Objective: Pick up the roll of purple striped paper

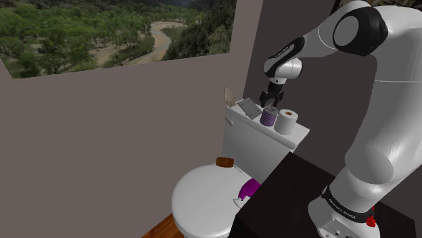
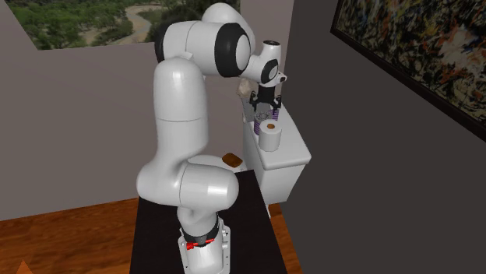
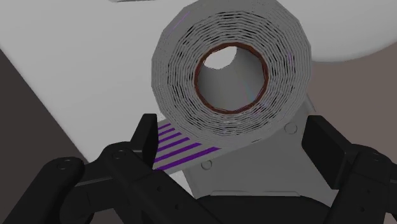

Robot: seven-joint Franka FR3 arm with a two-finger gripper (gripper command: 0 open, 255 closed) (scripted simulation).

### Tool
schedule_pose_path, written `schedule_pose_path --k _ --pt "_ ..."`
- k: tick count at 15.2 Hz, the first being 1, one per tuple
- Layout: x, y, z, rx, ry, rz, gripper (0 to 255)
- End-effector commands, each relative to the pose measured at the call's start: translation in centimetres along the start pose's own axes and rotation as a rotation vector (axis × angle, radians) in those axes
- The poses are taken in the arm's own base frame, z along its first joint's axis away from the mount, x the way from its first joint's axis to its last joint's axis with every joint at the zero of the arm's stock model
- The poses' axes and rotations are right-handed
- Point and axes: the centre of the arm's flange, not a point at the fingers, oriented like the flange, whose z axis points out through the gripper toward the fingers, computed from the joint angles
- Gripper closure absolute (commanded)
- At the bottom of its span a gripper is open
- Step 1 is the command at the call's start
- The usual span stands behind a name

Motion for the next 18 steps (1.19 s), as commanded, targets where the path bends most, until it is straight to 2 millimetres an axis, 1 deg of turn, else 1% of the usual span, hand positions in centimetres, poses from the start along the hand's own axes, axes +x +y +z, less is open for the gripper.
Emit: schedule_pose_path --k 1,5,7,8,17,18 --pt "0.2 0.2 1.1 0.0 0.002 0.002 0" --pt "0.2 0.2 3.2 0.0 0.002 0.002 0" --pt "0.2 0.2 3.5 0.0 0.002 0.002 0" --pt "0.1 0.2 3.5 0.0 0.002 0.002 255" --pt "0.2 0.2 3.5 0.0 0.002 0.002 255" --pt "0.2 0.2 2.9 0.0 0.002 0.002 255"
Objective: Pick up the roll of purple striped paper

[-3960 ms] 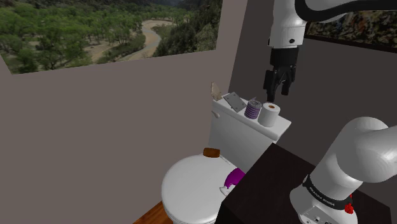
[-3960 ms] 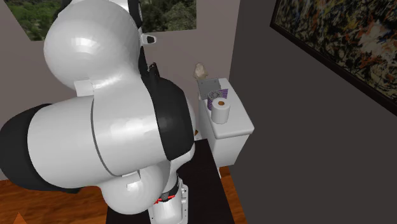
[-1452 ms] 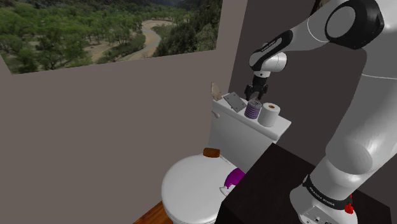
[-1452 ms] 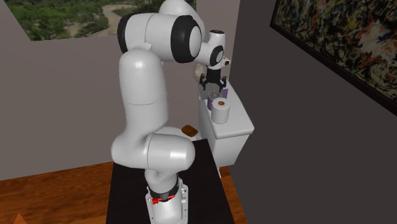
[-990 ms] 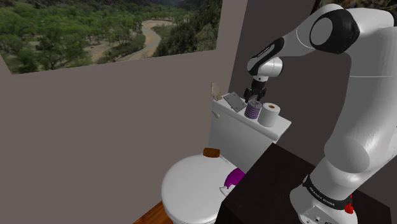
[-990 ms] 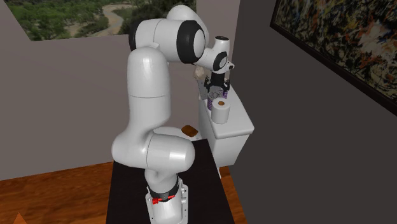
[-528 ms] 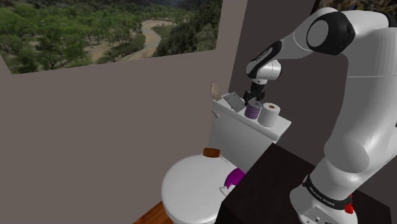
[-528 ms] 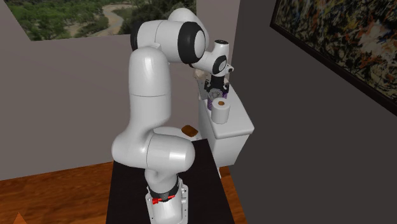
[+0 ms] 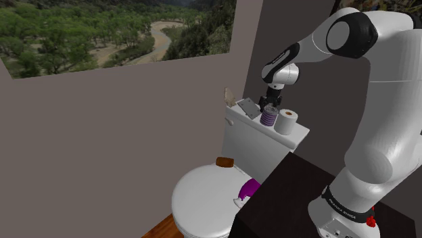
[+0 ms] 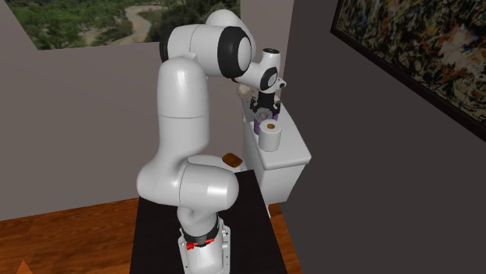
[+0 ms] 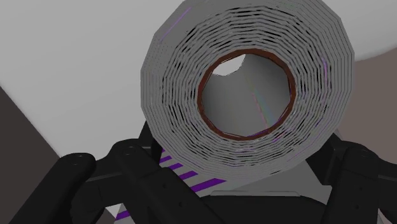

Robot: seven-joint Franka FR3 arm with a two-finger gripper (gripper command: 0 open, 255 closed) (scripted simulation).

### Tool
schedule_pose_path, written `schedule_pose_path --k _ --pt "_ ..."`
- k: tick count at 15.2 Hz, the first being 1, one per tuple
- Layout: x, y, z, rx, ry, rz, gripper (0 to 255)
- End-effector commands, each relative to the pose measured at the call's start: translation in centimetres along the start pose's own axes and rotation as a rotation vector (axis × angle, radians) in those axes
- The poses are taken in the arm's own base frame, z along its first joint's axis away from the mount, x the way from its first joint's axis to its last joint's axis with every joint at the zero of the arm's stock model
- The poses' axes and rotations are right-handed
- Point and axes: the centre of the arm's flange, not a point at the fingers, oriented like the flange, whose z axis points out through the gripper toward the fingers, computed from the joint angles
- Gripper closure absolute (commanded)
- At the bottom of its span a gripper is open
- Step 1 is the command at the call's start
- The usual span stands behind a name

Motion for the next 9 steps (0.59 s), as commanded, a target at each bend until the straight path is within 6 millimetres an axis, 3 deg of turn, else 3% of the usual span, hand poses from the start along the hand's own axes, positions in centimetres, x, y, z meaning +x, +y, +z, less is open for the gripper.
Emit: schedule_pose_path --k 1,9 --pt "0.0 0.0 -0.7 0.0 -0.001 0.0 255" --pt "0.1 -0.1 -4.9 0.0 -0.001 0.0 255"
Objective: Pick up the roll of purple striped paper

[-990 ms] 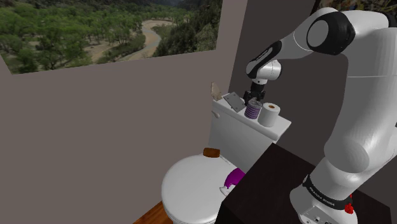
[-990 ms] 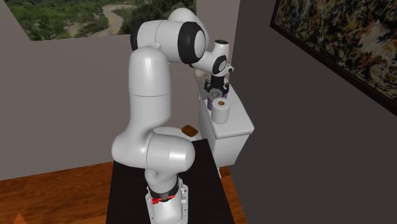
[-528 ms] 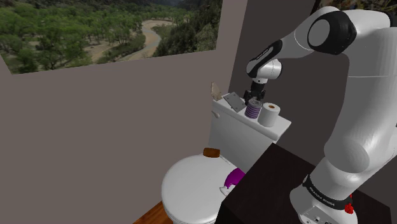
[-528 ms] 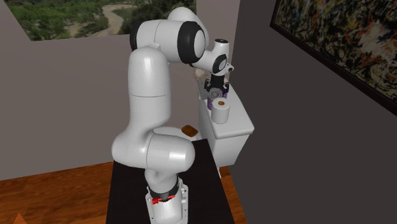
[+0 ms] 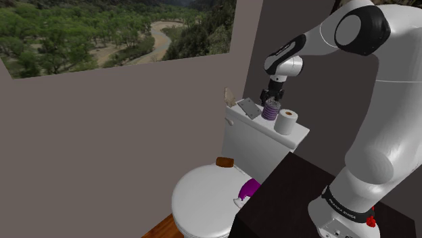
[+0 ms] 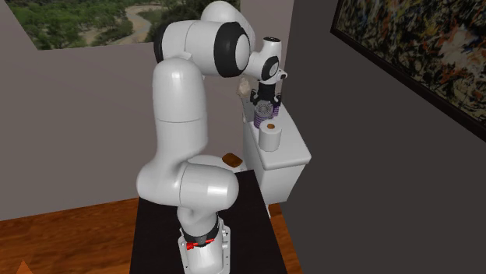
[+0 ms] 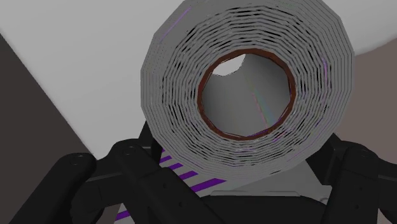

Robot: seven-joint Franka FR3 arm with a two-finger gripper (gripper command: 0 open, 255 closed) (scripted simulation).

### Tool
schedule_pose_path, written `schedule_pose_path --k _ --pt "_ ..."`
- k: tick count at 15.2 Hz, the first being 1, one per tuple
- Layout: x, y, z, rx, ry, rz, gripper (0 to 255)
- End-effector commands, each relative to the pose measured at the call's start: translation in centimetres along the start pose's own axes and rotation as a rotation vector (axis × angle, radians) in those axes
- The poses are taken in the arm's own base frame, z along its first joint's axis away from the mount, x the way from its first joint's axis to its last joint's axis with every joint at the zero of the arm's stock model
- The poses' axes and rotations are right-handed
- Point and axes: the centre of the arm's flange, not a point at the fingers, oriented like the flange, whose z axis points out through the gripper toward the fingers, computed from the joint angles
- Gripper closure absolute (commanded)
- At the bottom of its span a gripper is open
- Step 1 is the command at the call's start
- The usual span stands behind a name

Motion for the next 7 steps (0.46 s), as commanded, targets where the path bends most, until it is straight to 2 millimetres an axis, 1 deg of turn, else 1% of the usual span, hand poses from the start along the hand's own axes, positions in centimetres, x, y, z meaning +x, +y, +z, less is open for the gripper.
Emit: schedule_pose_path --k 1,5,7 --pt "0.0 0.1 -1.1 0.0 0.0 0.0 255" --pt "0.0 0.1 -3.2 0.0 0.0 0.0 255" --pt "0.0 0.1 -3.3 0.0 0.0 0.0 255"
